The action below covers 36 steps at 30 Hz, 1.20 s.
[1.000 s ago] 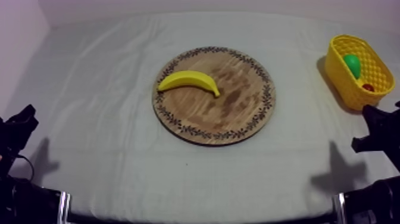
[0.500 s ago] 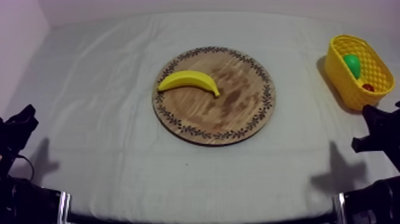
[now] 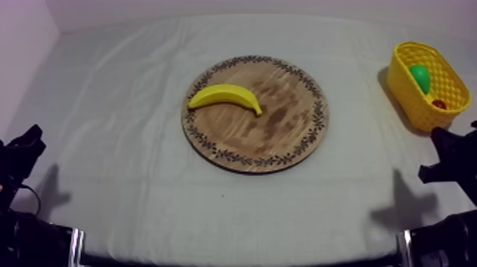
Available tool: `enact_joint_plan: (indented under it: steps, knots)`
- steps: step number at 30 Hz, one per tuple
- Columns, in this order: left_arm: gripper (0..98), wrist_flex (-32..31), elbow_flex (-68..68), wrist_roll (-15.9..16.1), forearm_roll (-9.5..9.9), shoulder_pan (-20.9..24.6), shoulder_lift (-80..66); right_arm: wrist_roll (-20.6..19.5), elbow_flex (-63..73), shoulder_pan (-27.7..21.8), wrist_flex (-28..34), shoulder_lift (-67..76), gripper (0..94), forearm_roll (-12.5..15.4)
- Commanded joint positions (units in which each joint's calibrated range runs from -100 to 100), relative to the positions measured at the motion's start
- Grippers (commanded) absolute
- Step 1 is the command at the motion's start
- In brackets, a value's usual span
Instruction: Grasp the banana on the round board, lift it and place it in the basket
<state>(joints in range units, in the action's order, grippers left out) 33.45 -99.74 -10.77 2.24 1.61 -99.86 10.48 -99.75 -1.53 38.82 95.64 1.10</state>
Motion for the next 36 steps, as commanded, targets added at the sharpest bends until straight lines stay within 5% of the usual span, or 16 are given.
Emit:
enact_joint_plan:
  steps: [1, 7, 12, 26, 36]
  knots:
    - [0.1, 0.0, 0.0, 0.0, -0.02, 0.0, 0.0, 0.2, 0.1, 0.7, -0.2, 0.0, 0.6, -0.1]
    - [0.1, 0.0, 0.0, 0.0, -0.02, 0.0, 0.0, -0.9, 0.0, 3.7, -1.8, -1.2, 0.6, -0.6]
    - [0.1, 0.0, 0.0, 0.0, -0.02, 0.0, 0.0, -2.4, 5.2, 7.8, -2.3, -8.6, 0.6, -6.1]
    - [0.1, 0.0, 0.0, 0.0, -0.02, 0.0, 0.0, -2.1, 41.6, 25.2, 9.8, -44.2, 0.6, -10.2]
    - [0.1, 0.0, 0.0, 0.0, -0.02, 0.0, 0.0, -4.3, 65.2, 33.7, 13.9, -74.9, 1.7, -16.0]
